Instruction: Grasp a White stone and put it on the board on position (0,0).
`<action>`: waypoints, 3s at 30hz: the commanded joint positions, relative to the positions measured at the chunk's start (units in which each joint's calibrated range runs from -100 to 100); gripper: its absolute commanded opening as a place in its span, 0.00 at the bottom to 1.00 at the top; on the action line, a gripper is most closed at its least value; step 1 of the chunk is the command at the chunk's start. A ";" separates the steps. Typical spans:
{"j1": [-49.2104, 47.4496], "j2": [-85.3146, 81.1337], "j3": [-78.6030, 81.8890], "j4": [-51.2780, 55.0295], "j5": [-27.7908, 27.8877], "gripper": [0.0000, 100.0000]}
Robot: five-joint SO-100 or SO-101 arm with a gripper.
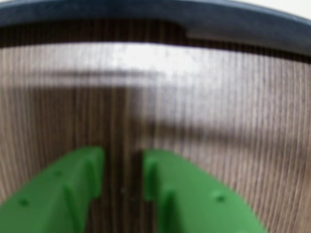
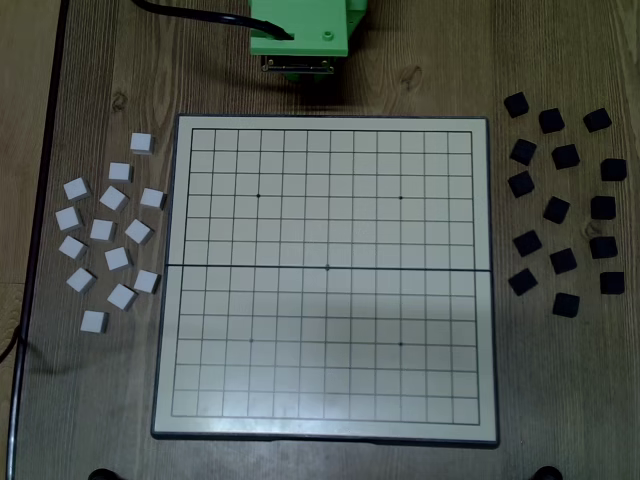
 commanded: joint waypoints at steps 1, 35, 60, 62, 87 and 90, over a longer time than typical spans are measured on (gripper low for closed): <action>0.48 0.72 0.71 3.85 -0.15 0.08; 0.48 0.72 0.71 3.85 -0.15 0.08; 0.48 0.72 0.71 3.85 -0.15 0.08; 0.48 0.72 0.71 3.85 -0.15 0.08; 5.58 0.63 0.71 3.52 2.25 0.08; 6.40 0.63 0.71 3.85 -0.34 0.13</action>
